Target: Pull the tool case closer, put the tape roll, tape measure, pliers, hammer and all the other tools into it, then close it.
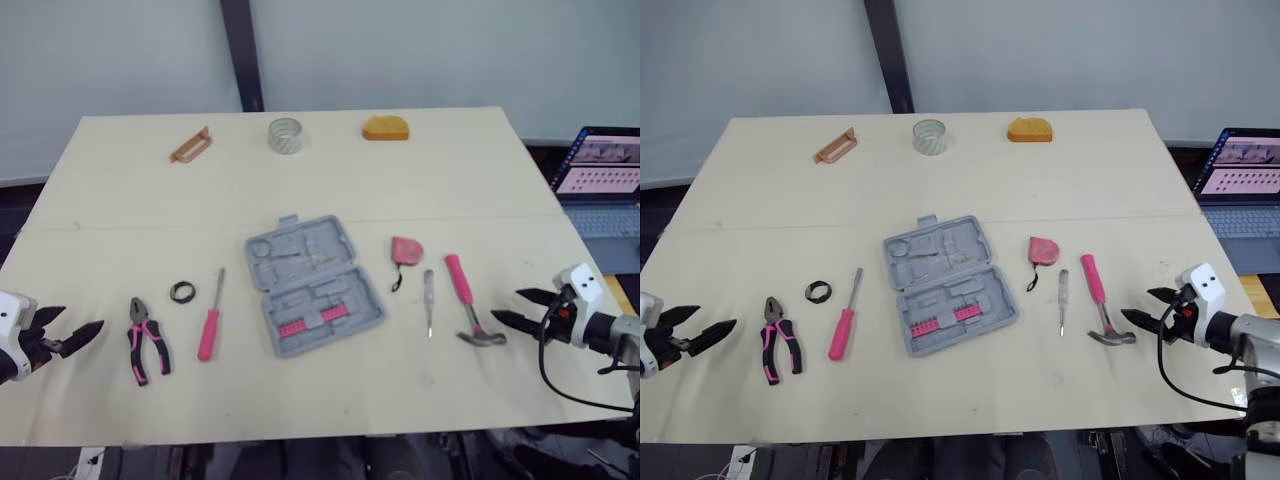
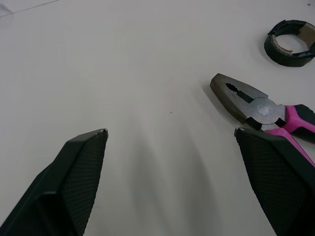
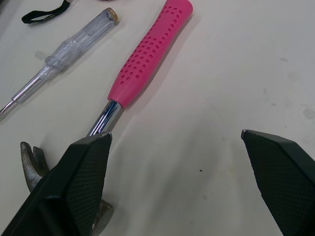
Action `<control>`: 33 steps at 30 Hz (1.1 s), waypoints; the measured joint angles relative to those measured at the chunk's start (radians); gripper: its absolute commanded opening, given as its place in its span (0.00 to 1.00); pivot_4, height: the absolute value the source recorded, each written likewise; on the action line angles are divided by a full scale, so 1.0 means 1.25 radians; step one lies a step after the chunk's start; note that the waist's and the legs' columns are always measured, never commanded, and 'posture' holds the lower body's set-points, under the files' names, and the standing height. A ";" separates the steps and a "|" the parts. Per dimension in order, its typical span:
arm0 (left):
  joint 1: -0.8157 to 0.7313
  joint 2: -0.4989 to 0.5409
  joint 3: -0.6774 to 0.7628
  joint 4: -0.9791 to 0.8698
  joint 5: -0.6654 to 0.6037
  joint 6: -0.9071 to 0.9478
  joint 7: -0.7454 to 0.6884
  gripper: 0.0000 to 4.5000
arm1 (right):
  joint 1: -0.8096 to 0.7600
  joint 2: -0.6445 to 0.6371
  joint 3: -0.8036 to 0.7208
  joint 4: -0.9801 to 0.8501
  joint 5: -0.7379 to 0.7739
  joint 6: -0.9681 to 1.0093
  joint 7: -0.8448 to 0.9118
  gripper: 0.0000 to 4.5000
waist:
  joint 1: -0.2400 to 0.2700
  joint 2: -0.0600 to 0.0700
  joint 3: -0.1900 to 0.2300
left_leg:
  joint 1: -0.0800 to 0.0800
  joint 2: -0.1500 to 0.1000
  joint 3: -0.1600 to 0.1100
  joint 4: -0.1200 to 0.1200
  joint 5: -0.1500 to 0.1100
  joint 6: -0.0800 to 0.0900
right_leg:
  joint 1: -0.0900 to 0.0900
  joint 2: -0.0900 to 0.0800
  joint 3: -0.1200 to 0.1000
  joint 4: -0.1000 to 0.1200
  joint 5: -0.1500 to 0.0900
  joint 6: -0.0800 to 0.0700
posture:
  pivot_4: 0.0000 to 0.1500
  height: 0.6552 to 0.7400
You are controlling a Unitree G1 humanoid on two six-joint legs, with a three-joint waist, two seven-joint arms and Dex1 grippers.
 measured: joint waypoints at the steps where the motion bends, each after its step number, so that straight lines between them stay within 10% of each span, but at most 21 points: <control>1: 0.000 0.000 0.000 0.000 0.000 0.000 0.000 0.98 | 0.000 0.000 0.000 0.000 0.000 0.000 0.000 1.00 | 0.000 0.000 0.000 | 0.000 0.000 0.000 0.000 0.000 0.000 | 0.000 0.000 0.000 0.000 0.000 0.000 | 1.00 1.00; 33: -0.021 0.000 -0.003 0.051 0.009 -0.020 0.000 0.98 | -0.046 0.000 0.000 0.071 -0.019 -0.050 -0.005 1.00 | -0.001 0.000 0.000 | 0.001 0.000 0.001 0.000 0.000 0.000 | 0.000 0.000 -0.001 0.000 0.000 0.000 | 1.00 1.00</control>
